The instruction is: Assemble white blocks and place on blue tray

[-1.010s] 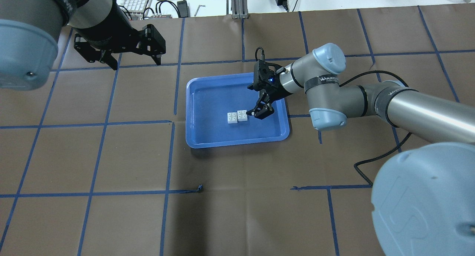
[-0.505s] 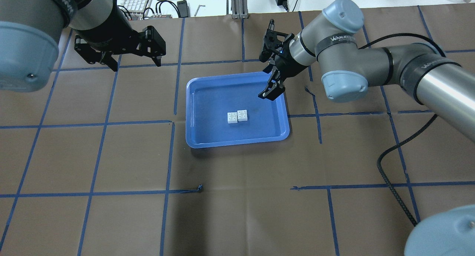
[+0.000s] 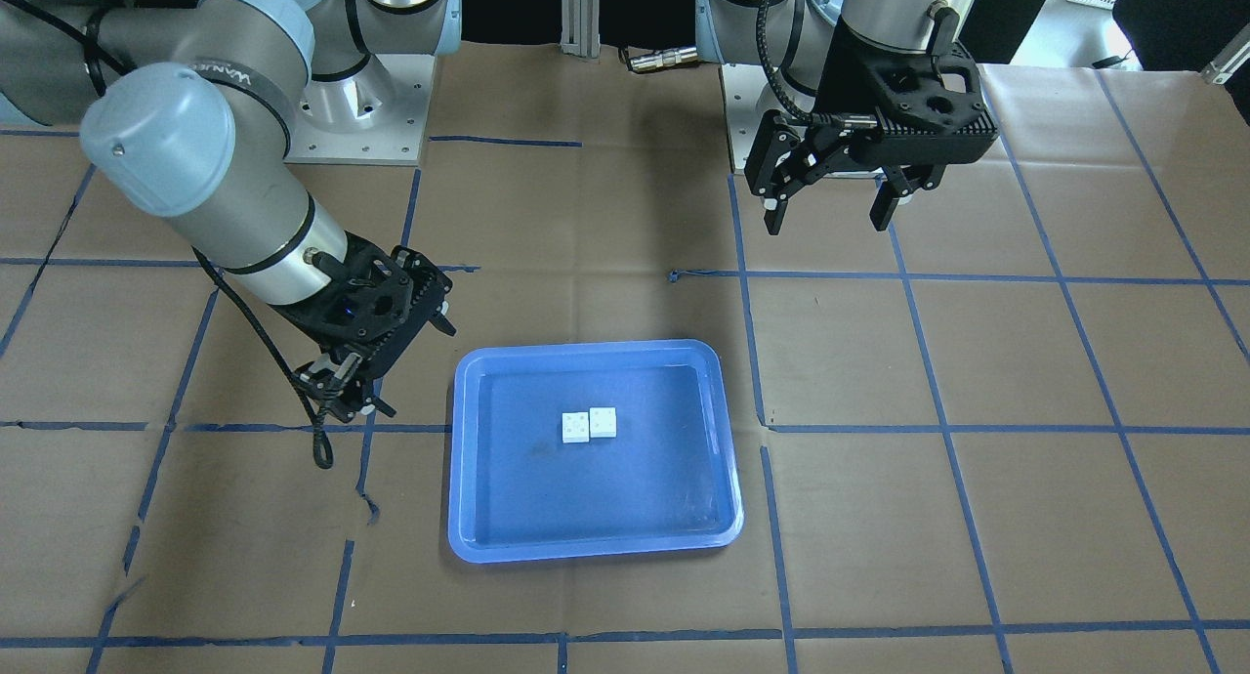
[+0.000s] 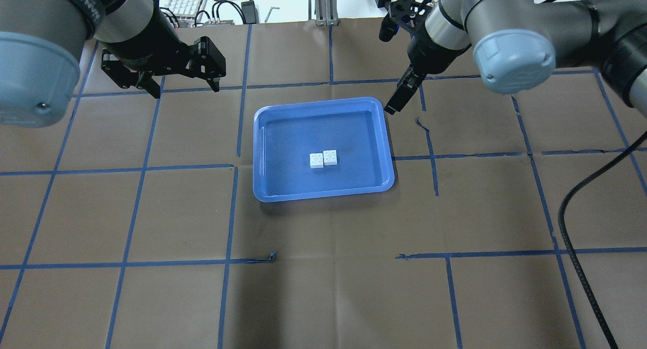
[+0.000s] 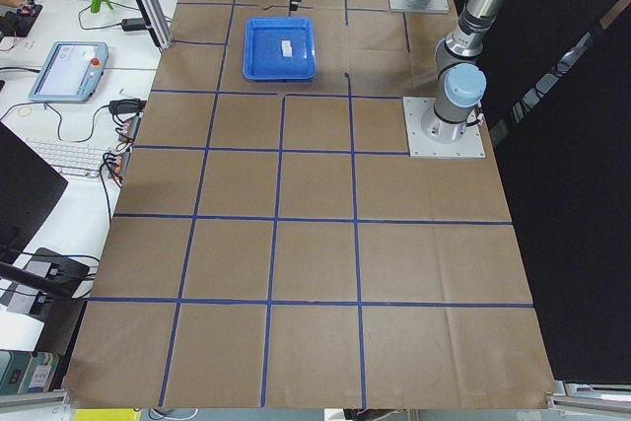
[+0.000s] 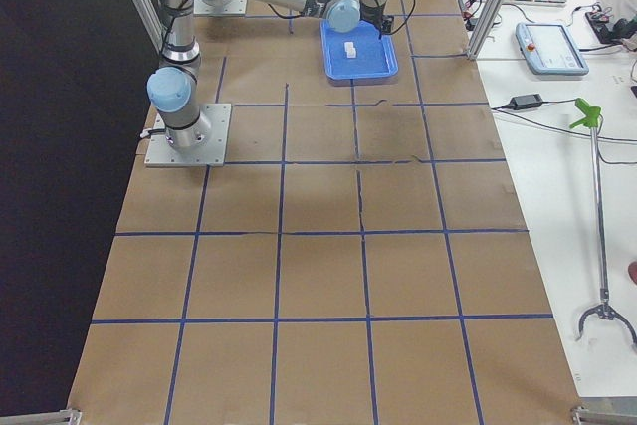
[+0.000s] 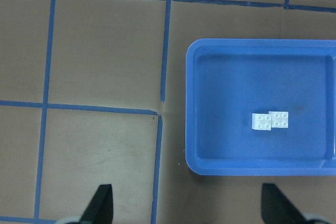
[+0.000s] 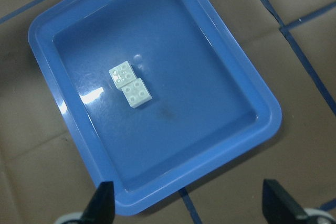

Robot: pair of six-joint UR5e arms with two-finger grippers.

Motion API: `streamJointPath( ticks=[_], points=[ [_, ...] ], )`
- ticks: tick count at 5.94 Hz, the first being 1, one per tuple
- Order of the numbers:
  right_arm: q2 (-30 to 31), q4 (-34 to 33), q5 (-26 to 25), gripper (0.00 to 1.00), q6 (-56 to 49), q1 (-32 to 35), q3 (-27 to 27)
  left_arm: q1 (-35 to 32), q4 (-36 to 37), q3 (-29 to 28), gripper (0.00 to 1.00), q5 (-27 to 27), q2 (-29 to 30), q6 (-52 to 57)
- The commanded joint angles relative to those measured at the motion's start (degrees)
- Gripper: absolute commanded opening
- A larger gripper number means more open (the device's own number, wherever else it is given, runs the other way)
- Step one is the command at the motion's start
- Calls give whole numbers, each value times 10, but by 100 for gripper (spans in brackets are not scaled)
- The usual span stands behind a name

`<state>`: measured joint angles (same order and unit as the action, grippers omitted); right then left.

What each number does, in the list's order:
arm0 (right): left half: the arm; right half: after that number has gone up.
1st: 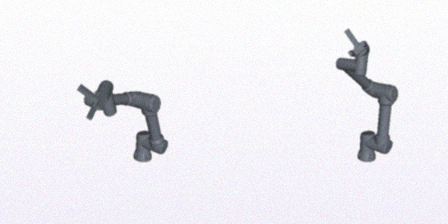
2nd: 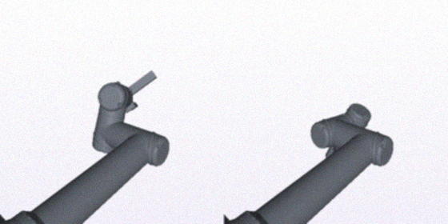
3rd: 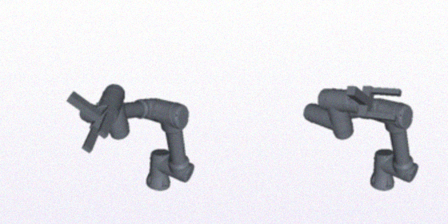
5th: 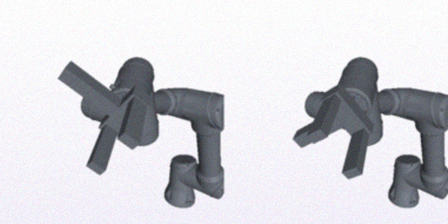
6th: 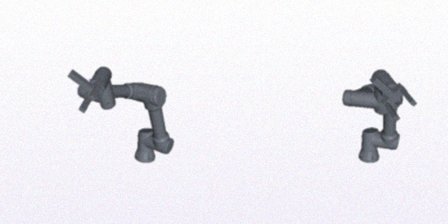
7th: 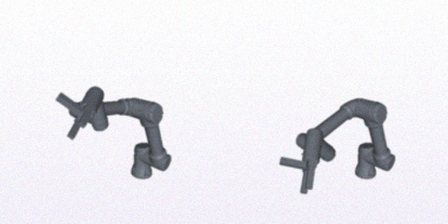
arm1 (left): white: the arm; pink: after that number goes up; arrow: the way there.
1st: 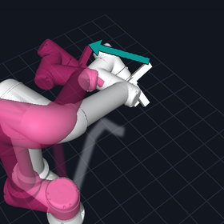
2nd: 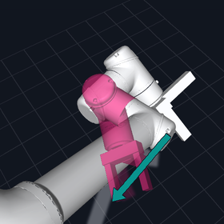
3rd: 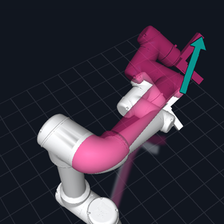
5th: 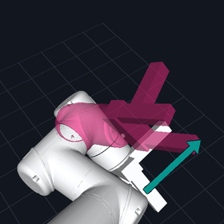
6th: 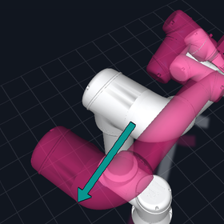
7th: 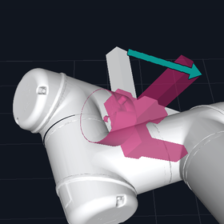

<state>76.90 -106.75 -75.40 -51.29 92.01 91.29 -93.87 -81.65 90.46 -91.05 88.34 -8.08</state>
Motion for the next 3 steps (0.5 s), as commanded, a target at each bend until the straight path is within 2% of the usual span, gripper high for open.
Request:
streamJointPath(
  ticks=[1, 2, 3],
  points=[
    [46, 71, -82, 100, 168, -14, -9, 0, 0, 1, 100, 0, 0, 0],
    [73, 120, -122, 100, 281, -19, -12, 0, 0, 1, 100, 0, 0, 0],
    [84, 152, -132, 100, 400, -19, -31, 0, 0, 1, 100, 0, -1, 0]
  ],
)
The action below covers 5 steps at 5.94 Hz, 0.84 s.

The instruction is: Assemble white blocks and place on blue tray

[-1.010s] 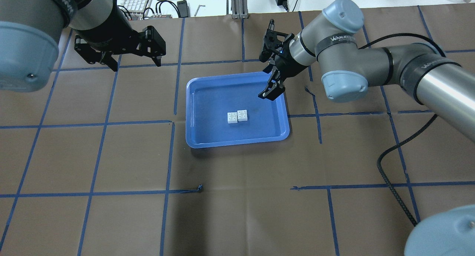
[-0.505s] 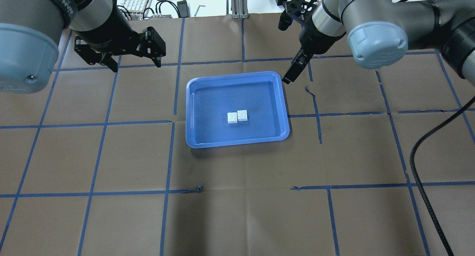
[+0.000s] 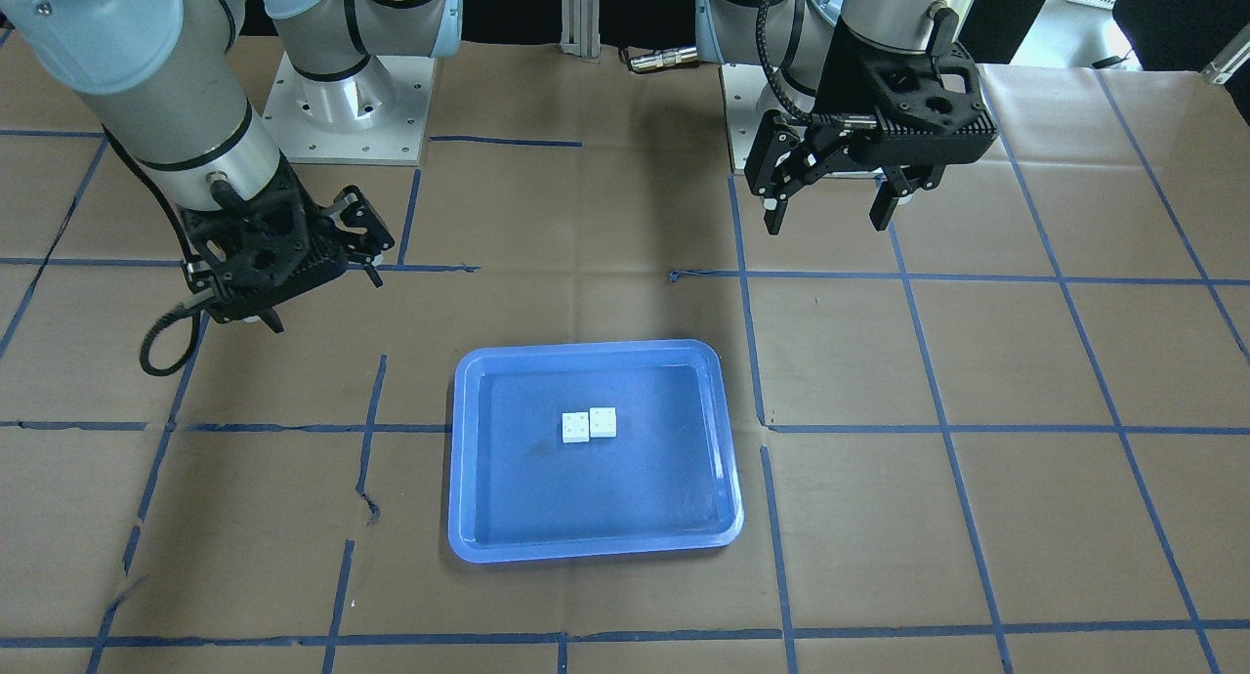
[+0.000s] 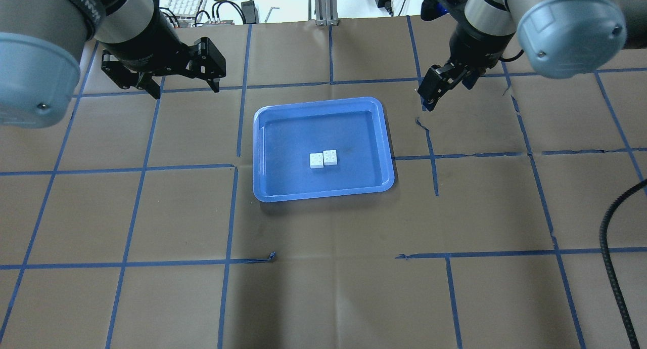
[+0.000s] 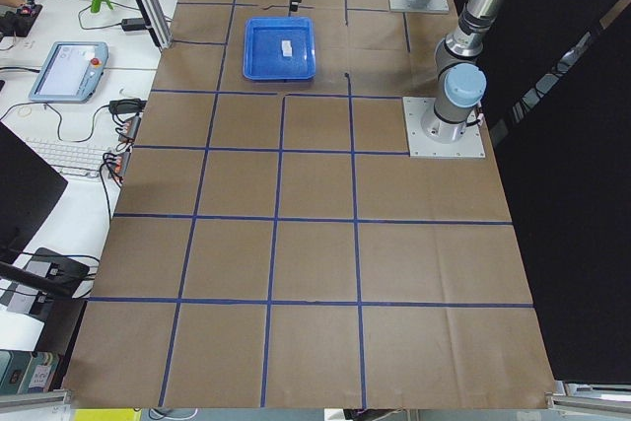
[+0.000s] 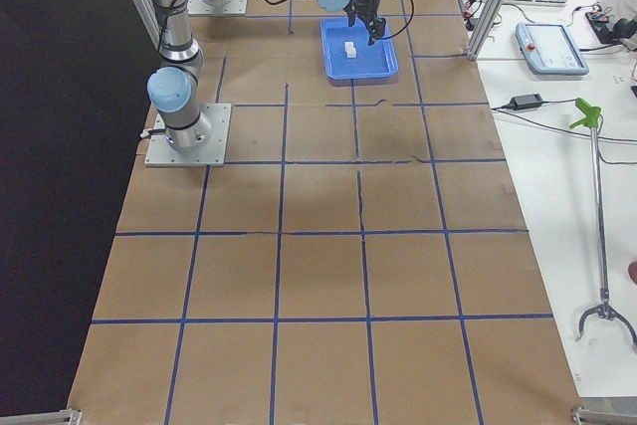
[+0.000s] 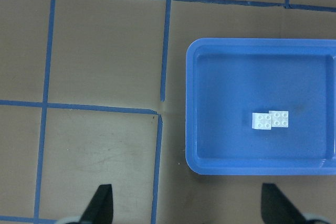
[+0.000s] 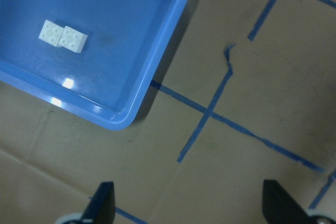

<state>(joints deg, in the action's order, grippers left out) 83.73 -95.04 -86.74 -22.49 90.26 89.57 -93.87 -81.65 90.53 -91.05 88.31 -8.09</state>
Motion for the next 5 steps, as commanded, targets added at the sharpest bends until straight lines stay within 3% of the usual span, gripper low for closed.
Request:
streamJointPath(
  ticks=[1, 2, 5],
  points=[
    [27, 86, -20, 100, 189, 0, -38, 0, 0, 0, 100, 0, -1, 0],
    [53, 116, -20, 100, 219, 0, -41, 0, 0, 0, 100, 0, -1, 0],
    [60, 115, -22, 100, 220, 0, -36, 0, 0, 0, 100, 0, -1, 0]
  ],
)
